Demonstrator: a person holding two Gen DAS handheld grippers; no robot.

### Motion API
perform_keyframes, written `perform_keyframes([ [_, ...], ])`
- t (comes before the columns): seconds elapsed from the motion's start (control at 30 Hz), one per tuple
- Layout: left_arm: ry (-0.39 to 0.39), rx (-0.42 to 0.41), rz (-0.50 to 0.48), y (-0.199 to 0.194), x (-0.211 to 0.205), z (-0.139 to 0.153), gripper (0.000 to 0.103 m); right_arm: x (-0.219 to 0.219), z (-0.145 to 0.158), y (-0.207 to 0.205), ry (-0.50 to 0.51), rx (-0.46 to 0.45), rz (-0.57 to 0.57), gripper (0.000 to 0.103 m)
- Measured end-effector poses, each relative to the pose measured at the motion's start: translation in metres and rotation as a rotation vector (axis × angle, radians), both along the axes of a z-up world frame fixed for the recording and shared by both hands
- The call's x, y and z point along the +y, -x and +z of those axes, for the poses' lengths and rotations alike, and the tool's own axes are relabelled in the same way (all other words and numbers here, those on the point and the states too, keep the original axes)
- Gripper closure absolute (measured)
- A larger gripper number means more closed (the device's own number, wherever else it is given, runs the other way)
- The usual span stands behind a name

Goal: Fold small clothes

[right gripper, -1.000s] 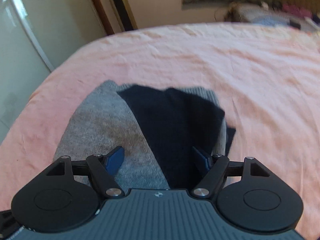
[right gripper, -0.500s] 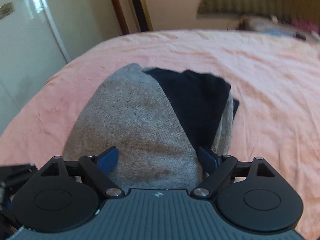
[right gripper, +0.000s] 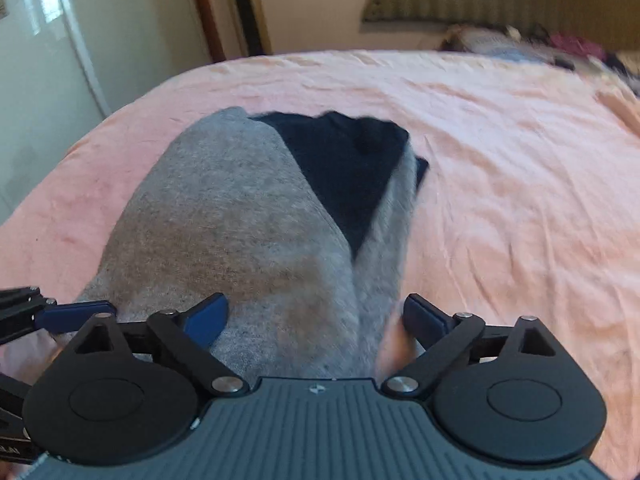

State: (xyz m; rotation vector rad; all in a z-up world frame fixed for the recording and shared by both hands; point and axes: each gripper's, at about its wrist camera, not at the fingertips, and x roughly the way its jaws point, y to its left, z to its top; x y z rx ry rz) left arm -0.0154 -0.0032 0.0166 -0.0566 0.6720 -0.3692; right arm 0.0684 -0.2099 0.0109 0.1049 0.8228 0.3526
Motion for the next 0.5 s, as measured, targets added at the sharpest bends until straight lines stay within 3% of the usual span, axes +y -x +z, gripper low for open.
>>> perform_keyframes([
  [0.1, 0.007, -0.045, 0.056, 0.026, 0.017, 0.005, 0.037, -0.015, 0.015, 0.039, -0.076, -0.065, -0.011, 0.014],
  [0.23, -0.022, -0.022, 0.168, 0.040, 0.036, -0.003, 0.036, -0.033, 0.004, 0.074, -0.105, -0.048, -0.054, 0.012],
  [0.33, -0.036, -0.024, 0.187, 0.031, 0.037, -0.002, 0.036, -0.028, 0.005, 0.074, -0.067, -0.073, -0.056, 0.012],
  [0.43, -0.066, -0.078, 0.151, 0.020, 0.022, 0.003, 0.036, -0.017, 0.019, 0.065, -0.121, -0.117, -0.023, 0.012],
  [0.5, -0.115, -0.056, 0.146, 0.006, 0.010, -0.001, 0.036, -0.007, 0.018, 0.053, -0.113, -0.108, 0.002, 0.010],
])
